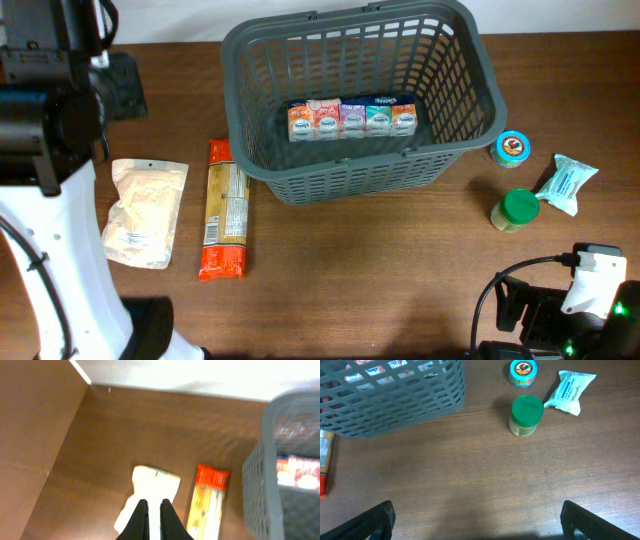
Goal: Pack container
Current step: 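Withdraw the left gripper from the basket toward the beige pouch, then grasp the beige foil pouch with the left gripper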
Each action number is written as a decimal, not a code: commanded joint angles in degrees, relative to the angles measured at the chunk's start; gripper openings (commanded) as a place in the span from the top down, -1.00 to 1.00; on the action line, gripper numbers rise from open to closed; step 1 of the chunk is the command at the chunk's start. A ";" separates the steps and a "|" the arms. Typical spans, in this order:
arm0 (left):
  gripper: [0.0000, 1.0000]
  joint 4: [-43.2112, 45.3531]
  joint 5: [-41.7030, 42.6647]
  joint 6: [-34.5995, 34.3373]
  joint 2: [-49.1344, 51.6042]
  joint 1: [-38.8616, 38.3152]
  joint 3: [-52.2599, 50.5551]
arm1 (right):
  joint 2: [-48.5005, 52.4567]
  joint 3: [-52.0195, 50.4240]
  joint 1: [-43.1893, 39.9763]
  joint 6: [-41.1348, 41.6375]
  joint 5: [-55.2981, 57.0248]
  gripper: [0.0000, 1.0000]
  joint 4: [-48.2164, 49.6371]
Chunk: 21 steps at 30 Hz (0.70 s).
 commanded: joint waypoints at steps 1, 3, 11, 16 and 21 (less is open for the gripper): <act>0.96 1.51 -3.15 -1.68 -8.15 -0.13 -13.68 | 0.22 -0.09 0.28 -0.42 -0.33 -0.98 0.11; 0.95 4.61 -4.22 -1.66 -15.10 0.11 -24.83 | 0.22 -0.09 0.28 -0.42 -0.33 -0.98 0.11; 0.96 18.75 -1.77 -8.46 -42.88 9.84 -66.53 | 0.22 -0.09 0.28 -0.42 -0.33 -0.98 0.11; 0.21 22.91 -1.60 -13.99 -48.48 17.53 -81.40 | 0.22 -0.09 0.28 -0.42 -0.33 -0.98 0.11; -0.99 29.42 0.61 -17.59 -45.62 19.89 -90.68 | 0.22 -0.09 0.28 -0.42 -0.33 -0.98 0.11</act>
